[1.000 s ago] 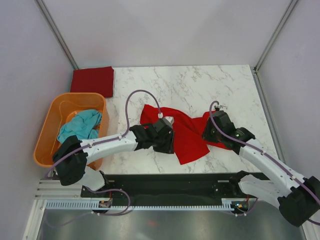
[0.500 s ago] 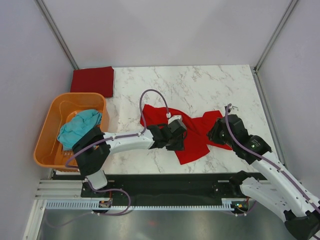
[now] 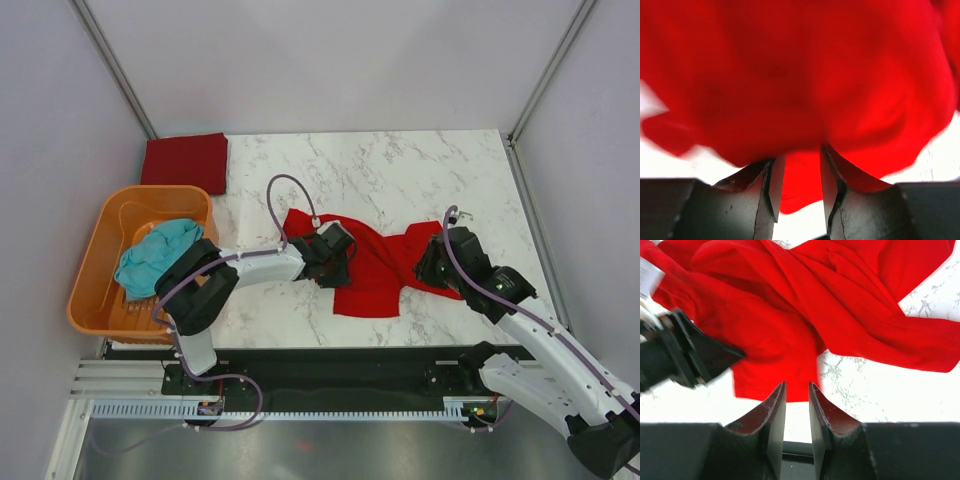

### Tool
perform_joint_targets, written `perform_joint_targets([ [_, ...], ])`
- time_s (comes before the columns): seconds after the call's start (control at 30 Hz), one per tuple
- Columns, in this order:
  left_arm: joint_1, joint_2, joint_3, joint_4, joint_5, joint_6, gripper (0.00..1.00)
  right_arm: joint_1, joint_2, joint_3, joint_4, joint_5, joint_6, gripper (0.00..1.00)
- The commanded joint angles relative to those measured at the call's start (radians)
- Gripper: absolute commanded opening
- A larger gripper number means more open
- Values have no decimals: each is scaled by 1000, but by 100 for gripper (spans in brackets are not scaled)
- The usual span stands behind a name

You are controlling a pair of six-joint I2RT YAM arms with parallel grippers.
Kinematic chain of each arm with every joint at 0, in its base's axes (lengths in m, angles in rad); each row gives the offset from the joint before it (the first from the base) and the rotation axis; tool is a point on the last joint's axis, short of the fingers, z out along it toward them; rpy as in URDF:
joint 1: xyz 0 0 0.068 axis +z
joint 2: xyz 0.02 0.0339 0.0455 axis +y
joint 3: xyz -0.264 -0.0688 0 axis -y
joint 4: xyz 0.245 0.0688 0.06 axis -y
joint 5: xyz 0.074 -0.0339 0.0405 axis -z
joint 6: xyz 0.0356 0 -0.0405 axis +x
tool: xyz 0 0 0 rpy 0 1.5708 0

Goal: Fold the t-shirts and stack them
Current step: Flatten the tshirt out

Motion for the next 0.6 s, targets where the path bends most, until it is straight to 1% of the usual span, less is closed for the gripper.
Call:
perform_joint_targets([
  [0.0,112,-23,-53,-46,-67,99,42,-1,18,17,26,18,-10,33],
  [0.03,144,-42,-50,-46,-71,120,42,-1,27,16,33,20,-11,33],
  [0.13,164,-88,-28,-48,-60,211,44,-1,47,8,43,14,-6,33],
  [0.17,161,-131,-25,-48,-41,253,45,-1,49,5,43,10,-8,33],
  [0.2,158,-158,-24,-48,7,267,46,-2,50,5,44,6,-6,33],
  [0.27,149,-210,-37,-56,57,283,47,-2,46,-1,47,4,-5,32],
  [0.3,144,-271,-71,-59,103,283,47,-2,44,-3,46,3,-6,33],
  [0.4,143,-380,-169,-63,153,269,47,-1,32,-7,46,-3,-3,33],
  [0.5,144,-448,-269,-68,133,277,47,-1,26,-13,47,-17,0,33],
  [0.57,159,-450,-309,-65,144,292,48,-1,21,-19,49,-28,7,33],
])
